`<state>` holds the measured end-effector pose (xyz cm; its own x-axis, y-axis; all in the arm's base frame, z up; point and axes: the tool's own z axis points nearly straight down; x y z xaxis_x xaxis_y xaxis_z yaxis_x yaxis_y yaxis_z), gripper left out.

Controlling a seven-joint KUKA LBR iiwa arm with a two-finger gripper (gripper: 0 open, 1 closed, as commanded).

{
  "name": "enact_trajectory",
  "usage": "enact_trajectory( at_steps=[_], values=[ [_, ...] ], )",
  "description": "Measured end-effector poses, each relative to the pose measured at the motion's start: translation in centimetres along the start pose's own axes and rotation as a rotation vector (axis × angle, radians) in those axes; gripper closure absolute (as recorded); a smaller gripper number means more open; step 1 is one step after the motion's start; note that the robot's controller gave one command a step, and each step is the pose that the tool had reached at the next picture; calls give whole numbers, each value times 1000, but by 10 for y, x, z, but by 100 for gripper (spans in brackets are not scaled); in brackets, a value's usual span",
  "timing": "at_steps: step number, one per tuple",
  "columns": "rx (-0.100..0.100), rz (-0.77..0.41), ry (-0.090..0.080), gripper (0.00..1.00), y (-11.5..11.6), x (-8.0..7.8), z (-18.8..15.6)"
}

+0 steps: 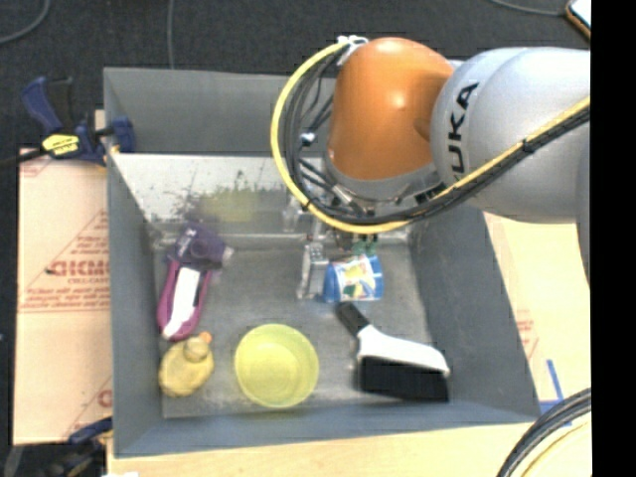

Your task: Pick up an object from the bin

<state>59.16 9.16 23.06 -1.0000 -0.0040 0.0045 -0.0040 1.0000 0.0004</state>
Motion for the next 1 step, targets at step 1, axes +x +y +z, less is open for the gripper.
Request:
enact_trajectory(
  at_steps=[1],
  values=[
    [-1, 3, -8, 0, -1, -1, -5]
  ],
)
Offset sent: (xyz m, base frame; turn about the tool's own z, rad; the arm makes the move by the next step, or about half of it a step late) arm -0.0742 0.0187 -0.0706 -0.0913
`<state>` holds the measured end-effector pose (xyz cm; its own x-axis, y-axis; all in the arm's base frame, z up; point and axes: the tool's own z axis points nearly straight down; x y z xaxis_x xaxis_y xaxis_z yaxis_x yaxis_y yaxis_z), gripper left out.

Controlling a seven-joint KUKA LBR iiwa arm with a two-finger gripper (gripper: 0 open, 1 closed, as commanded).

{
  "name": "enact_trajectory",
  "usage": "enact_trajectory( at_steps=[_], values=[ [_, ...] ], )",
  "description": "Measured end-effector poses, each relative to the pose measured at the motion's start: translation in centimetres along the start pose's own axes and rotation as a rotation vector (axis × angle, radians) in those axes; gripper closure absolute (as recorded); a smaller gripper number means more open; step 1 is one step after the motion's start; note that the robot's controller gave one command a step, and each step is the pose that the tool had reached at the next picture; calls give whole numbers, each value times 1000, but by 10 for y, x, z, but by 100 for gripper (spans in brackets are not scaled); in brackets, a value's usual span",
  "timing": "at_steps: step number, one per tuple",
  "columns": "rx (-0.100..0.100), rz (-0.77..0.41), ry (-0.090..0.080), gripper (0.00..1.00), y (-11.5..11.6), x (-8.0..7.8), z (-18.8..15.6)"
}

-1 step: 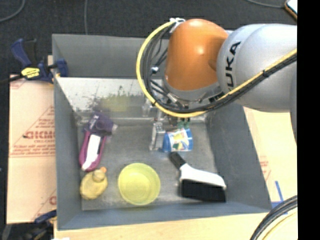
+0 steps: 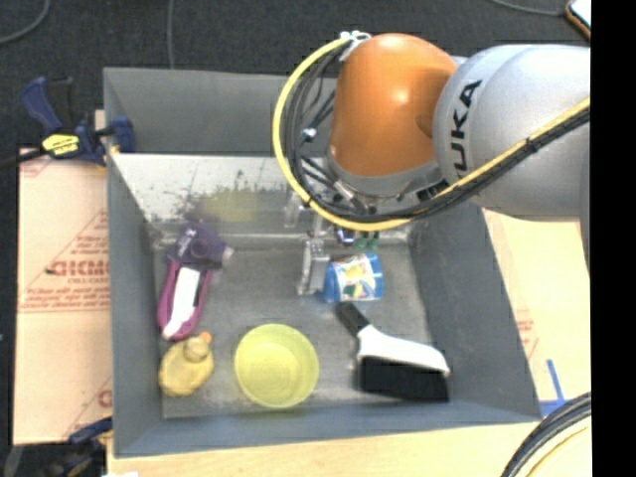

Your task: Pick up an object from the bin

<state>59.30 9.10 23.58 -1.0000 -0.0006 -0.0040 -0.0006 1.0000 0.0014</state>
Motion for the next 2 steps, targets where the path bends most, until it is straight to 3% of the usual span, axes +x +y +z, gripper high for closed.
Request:
enact_trajectory(
  at_steps=[1, 2],
  values=[
    [0, -94, 4, 0, 19, 76, 76],
    [3, -548, -13, 0, 26, 82, 75]
  ],
)
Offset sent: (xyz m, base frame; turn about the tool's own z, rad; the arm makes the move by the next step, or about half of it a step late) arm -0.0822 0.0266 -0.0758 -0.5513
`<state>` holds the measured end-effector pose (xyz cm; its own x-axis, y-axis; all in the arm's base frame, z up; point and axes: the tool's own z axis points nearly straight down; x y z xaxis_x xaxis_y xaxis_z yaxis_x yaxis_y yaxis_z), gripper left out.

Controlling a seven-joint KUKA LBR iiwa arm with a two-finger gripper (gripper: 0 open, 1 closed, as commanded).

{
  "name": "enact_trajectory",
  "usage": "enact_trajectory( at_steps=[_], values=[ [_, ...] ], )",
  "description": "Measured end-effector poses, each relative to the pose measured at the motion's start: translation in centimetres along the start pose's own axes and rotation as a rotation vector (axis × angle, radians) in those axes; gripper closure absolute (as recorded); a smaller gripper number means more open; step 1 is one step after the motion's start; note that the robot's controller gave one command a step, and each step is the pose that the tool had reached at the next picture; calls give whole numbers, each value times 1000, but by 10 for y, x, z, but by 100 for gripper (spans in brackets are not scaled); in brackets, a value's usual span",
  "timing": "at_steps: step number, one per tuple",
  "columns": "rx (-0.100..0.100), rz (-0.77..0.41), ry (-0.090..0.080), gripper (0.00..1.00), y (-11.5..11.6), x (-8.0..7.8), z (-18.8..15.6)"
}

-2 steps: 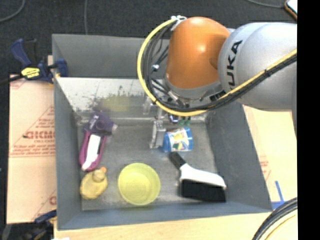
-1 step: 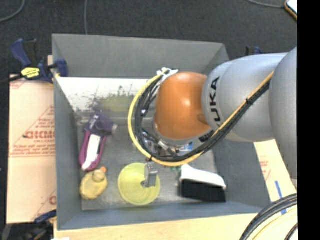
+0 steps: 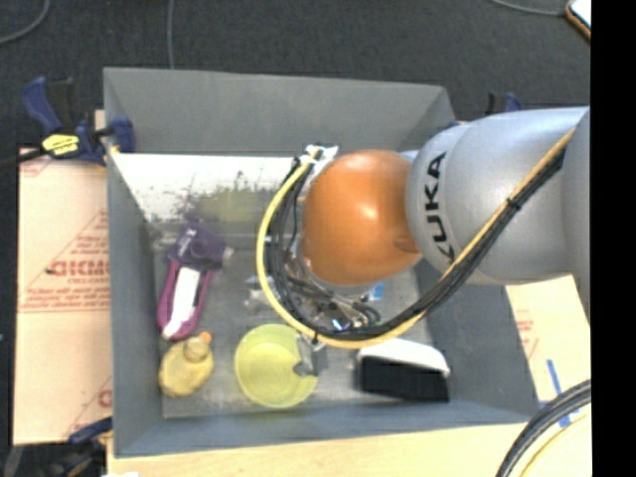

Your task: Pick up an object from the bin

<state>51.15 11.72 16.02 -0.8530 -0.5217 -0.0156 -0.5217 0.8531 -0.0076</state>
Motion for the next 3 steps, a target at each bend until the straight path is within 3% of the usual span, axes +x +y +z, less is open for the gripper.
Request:
enact_trajectory(
  at_steps=[1, 2, 3],
  values=[
    [-3, 500, 13, 0, -17, 13, 48],
    [-2, 77, -4, 0, -9, 10, 90],
    [1, 419, -6, 100, -4, 23, 87]
  ],
)
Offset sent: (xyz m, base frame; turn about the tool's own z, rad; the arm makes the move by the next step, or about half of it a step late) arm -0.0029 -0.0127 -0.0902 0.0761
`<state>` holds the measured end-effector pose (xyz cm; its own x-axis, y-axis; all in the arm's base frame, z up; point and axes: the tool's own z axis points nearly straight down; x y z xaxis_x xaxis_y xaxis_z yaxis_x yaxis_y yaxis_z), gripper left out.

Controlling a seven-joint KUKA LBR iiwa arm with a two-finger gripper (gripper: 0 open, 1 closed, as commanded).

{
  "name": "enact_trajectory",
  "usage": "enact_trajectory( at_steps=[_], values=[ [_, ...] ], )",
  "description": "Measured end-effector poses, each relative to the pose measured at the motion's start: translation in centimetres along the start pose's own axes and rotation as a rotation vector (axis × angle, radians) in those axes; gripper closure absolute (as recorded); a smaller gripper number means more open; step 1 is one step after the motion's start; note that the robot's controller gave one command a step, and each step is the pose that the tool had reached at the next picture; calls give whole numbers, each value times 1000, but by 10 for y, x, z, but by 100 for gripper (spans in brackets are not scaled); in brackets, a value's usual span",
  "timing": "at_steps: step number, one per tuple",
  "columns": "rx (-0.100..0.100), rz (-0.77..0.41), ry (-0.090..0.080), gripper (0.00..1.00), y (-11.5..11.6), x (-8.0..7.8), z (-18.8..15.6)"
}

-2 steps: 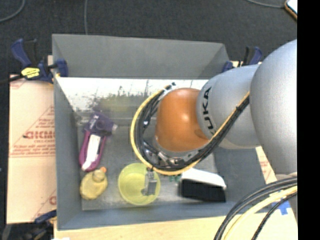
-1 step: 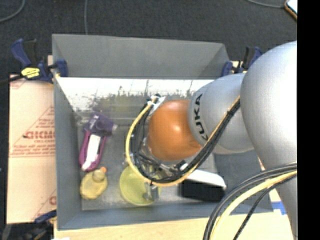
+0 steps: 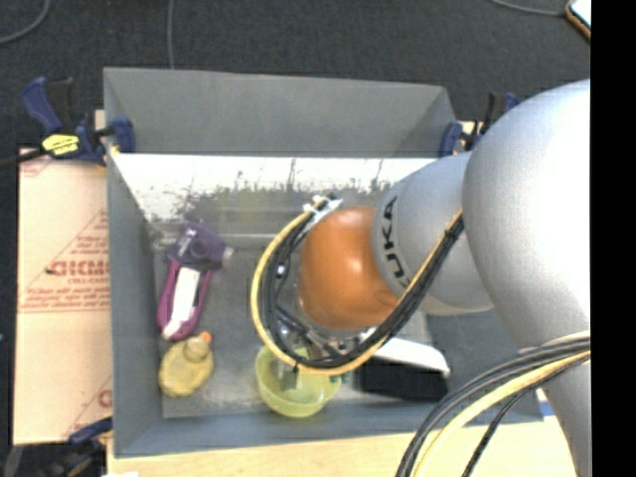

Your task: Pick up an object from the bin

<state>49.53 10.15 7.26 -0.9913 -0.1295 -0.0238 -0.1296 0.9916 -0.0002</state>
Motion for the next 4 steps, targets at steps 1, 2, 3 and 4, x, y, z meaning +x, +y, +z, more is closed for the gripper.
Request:
enact_trajectory(
  at_steps=[1, 2, 3, 4],
  values=[
    [0, 1, 0, 100, 0, 0, 0],
    [0, 1, 4, 100, -1, 1, -25],
    [1, 1, 5, 100, -1, -1, -44],
    [1, 2, 12, 100, -1, 0, -72]
  ],
)
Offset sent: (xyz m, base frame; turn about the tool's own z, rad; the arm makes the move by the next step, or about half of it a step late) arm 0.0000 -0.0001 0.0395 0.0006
